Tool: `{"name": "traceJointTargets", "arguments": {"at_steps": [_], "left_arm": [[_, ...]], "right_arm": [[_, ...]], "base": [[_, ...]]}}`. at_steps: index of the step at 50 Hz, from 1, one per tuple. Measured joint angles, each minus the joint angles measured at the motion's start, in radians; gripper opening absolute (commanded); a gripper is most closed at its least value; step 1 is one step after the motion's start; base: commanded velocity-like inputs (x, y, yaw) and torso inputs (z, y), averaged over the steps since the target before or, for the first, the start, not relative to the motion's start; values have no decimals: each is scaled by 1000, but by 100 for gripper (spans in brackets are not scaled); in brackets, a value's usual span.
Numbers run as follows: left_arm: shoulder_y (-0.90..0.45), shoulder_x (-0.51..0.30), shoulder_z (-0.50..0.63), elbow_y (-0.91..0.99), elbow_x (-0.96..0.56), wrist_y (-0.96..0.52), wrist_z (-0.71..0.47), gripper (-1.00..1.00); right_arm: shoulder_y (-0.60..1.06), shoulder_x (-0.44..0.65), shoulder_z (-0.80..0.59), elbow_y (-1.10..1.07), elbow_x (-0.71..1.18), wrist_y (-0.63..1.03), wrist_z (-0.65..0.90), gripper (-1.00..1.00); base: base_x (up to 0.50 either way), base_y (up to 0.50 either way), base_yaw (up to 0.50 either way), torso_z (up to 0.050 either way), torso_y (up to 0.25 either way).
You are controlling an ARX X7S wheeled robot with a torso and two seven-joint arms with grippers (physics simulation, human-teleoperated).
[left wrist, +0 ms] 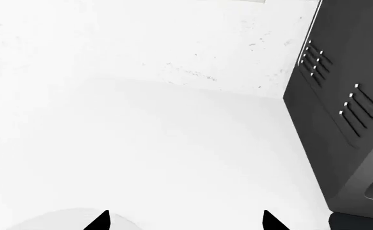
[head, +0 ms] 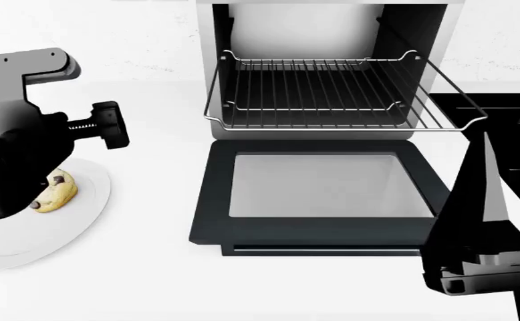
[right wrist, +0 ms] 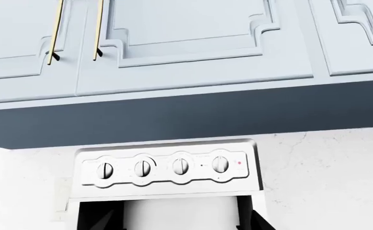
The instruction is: Place the scone on the top rack of the toaster oven.
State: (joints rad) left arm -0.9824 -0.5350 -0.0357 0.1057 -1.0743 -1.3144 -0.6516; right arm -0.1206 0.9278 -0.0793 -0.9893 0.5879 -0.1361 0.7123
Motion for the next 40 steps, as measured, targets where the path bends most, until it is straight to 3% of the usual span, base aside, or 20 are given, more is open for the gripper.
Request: {"name": "traceJointTargets", "arguments": {"at_steps": [40], "left_arm": [[76, -18, -54, -81, -16, 36, -40, 100]], "right_arm": [[16, 15, -14, -4, -8, -3, 15, 100]], "base": [[0, 0, 0, 0, 0]]}}
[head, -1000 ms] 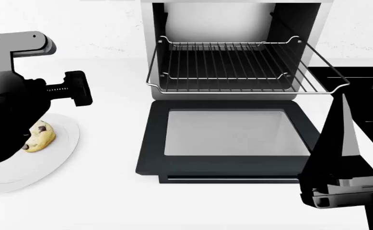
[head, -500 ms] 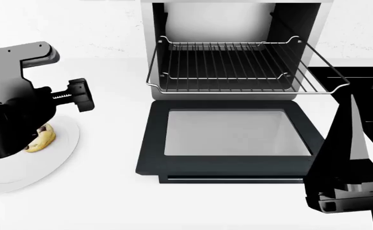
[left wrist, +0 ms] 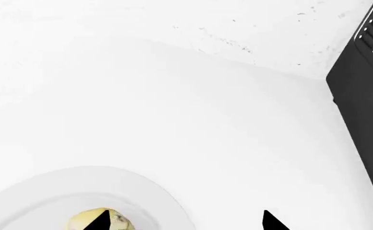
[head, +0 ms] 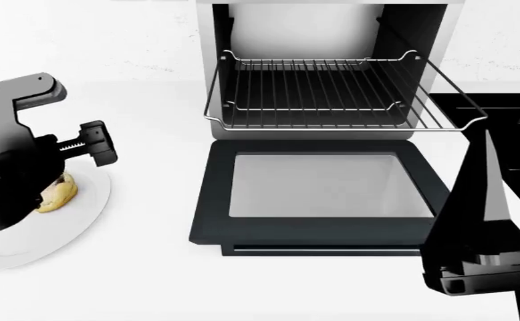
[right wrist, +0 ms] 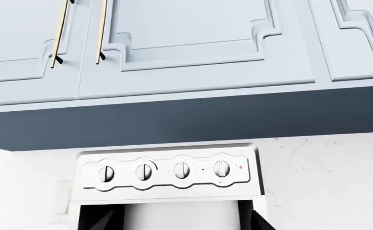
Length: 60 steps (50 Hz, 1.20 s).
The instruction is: Place the scone on the top rack of the toaster oven.
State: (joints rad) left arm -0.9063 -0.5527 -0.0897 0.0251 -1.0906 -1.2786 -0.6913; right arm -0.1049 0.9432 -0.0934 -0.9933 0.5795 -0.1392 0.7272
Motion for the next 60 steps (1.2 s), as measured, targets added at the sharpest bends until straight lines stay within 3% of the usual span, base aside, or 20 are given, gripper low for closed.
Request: {"name": "traceJointTargets", "arguments": {"at_steps": [60], "left_arm": [[54, -57, 43, -140, 136, 163, 59, 100]], "right_arm": [[32, 17, -26, 8, 7, 2, 13, 100]], "base": [[0, 0, 0, 0, 0]]}}
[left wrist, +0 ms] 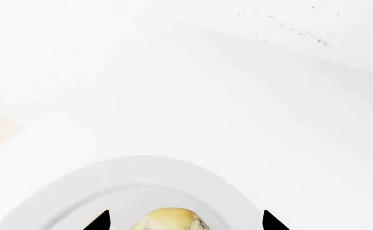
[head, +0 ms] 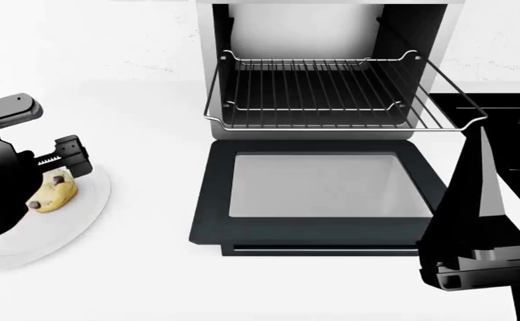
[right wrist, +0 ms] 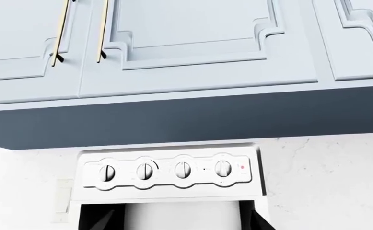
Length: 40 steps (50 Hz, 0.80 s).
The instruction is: Place the scone on the top rack of the toaster oven.
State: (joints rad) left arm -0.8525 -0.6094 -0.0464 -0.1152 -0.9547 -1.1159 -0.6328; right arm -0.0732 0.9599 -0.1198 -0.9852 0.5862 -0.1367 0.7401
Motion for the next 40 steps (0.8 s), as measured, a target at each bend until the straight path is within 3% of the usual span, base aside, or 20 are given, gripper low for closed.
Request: {"name": "traceJointTargets", "arguments": {"at_steps": [40], "left_arm": [[14, 9, 54, -147, 71, 95, 76, 100]], "right_arm": [[-36, 31, 16, -13, -4, -21, 25, 100]], "base": [[0, 0, 0, 0, 0]]}}
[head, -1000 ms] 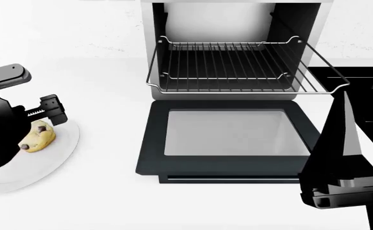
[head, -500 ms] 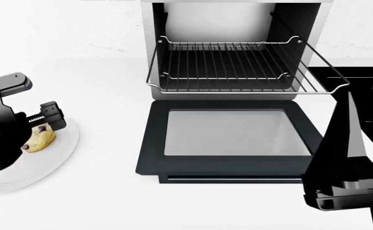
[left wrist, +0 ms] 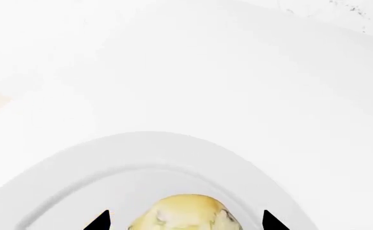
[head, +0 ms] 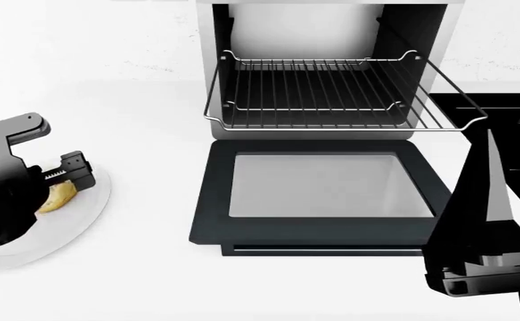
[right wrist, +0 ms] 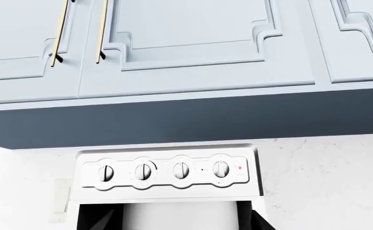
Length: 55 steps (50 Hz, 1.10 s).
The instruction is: Place the scone on the top rack of the toaster oven.
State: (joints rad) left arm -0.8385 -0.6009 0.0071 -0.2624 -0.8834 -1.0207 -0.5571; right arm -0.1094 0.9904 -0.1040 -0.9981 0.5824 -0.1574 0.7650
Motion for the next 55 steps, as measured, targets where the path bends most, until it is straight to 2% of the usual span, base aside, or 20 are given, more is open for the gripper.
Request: {"name": "traceJointTargets", "arguments": {"at_steps": [36, 37, 55], "left_arm": [[-2, 15, 38, -91, 67, 66, 60, 100], [-2, 16, 38, -91, 69, 67, 61, -100], [21, 13, 30, -59, 67, 64, 54, -100]], "right_arm": [[15, 14, -18, -1, 0, 1, 18, 100], [13, 15, -17, -1, 1, 0, 19, 100], [25, 18, -28, -2, -1, 1, 28, 100]], "base": [[0, 0, 0, 0, 0], [0, 0, 0, 0, 0], [0, 0, 0, 0, 0]]}}
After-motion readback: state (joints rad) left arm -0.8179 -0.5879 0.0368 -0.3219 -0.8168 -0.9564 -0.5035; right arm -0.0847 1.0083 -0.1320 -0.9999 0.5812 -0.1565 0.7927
